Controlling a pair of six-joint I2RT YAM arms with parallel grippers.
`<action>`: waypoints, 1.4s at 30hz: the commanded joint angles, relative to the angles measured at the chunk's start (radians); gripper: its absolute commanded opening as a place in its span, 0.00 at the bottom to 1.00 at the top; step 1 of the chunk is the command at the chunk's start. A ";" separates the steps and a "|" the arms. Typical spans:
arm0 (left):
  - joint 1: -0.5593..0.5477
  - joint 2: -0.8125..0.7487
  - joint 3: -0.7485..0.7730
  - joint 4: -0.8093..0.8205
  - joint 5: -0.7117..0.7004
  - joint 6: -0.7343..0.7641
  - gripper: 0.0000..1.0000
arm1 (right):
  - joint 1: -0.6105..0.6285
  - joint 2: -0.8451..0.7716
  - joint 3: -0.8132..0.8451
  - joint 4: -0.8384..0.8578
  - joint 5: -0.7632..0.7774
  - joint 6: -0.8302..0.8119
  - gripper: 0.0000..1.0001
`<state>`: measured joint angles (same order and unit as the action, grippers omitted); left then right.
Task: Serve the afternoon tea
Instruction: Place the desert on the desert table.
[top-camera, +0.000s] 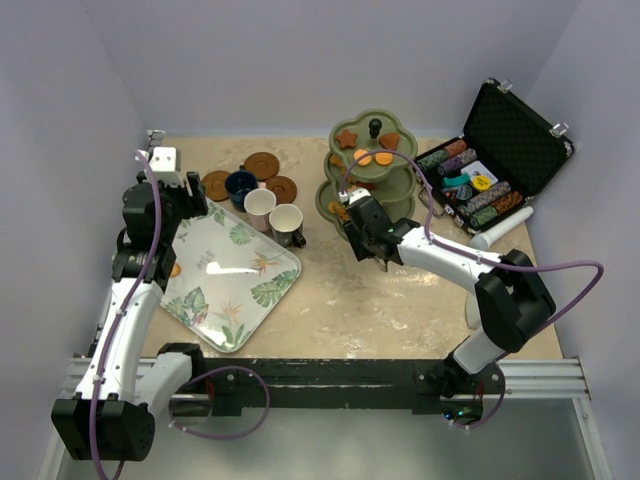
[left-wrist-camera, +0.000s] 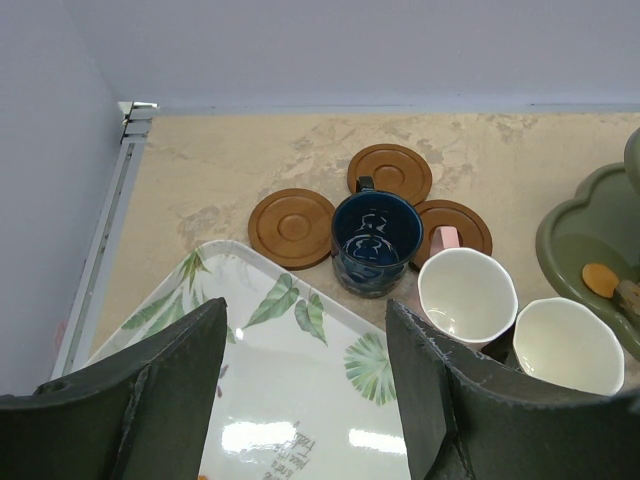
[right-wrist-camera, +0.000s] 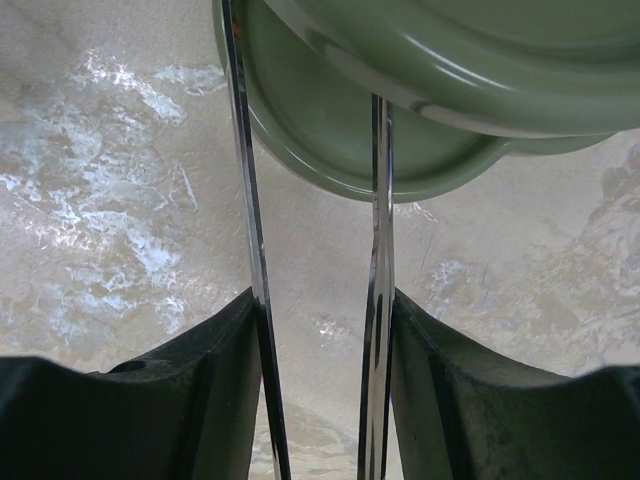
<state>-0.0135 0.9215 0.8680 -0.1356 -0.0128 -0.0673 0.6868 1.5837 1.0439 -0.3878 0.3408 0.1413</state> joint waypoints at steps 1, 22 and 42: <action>-0.005 -0.018 -0.009 0.042 -0.007 -0.003 0.70 | -0.003 -0.016 0.015 0.024 0.017 0.000 0.52; -0.005 -0.019 -0.009 0.042 -0.010 -0.003 0.70 | -0.003 -0.131 0.039 0.130 -0.175 0.038 0.46; -0.005 -0.018 -0.009 0.041 -0.015 -0.002 0.70 | 0.010 -0.054 0.136 0.205 -0.295 0.041 0.42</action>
<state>-0.0143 0.9180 0.8589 -0.1356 -0.0147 -0.0673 0.6876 1.5333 1.1110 -0.2604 0.0818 0.1749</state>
